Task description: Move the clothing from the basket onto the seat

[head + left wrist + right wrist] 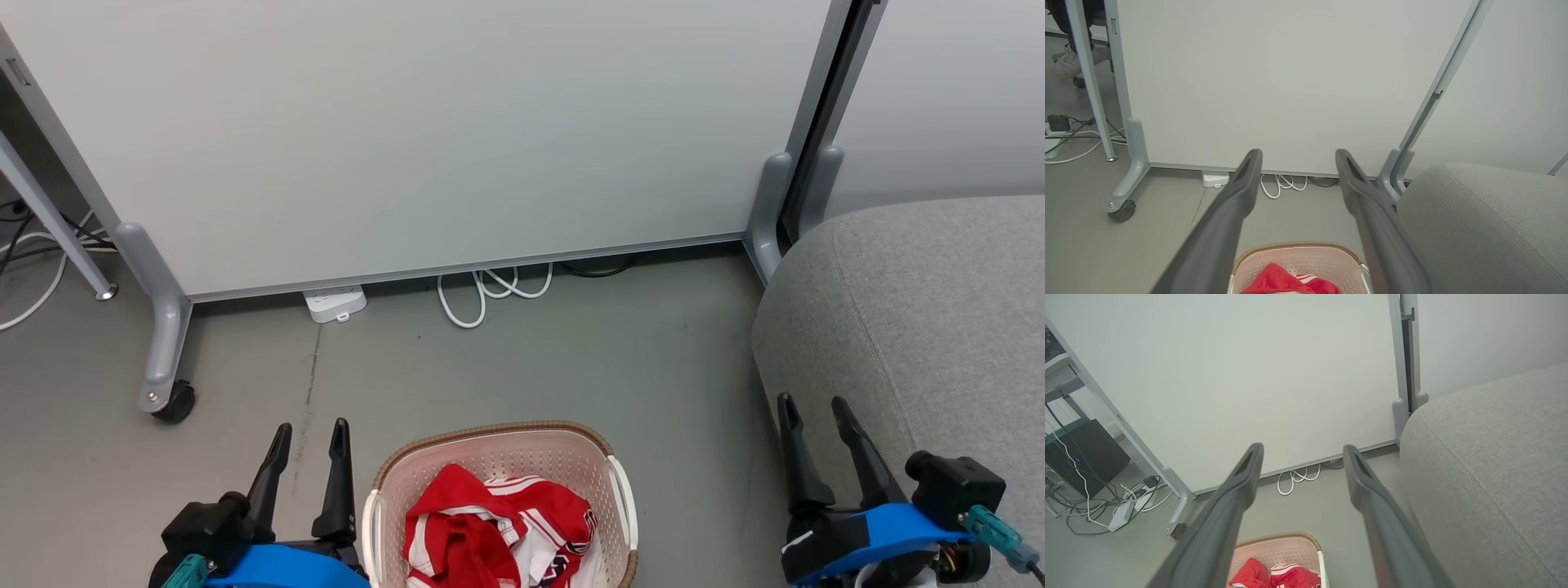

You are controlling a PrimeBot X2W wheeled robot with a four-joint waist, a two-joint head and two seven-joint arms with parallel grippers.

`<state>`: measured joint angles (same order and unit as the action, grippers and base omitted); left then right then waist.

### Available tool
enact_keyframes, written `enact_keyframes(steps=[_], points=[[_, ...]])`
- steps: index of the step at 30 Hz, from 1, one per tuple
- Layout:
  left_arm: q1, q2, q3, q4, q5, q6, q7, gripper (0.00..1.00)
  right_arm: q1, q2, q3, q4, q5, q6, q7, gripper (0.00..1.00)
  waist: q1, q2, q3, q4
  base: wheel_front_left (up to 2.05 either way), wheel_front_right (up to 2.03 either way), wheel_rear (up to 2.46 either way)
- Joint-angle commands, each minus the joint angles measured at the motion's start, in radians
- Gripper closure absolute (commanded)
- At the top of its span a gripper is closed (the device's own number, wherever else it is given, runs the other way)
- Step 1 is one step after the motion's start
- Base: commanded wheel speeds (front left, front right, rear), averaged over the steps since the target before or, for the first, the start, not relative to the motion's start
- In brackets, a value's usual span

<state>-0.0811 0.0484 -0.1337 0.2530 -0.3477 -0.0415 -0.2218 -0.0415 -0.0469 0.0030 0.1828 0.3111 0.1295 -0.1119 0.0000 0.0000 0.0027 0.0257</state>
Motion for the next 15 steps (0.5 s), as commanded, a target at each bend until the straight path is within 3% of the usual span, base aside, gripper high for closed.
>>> enact_keyframes(steps=[1,15], points=[[-0.016,0.003,-0.003,-0.004,0.024,0.009,-0.01,0.0,0.002,-0.005,0.005,-0.009,-0.029,0.002,-0.01,0.0,0.0,0.0,0.003,0.0,0.0,0.0,0.0],[-0.013,0.004,-0.019,0.0,0.103,0.017,-0.034,0.0,0.001,-0.005,0.012,-0.009,-0.117,0.002,-0.024,0.0,0.0,0.0,-0.001,0.003,0.0,0.0,0.0]])
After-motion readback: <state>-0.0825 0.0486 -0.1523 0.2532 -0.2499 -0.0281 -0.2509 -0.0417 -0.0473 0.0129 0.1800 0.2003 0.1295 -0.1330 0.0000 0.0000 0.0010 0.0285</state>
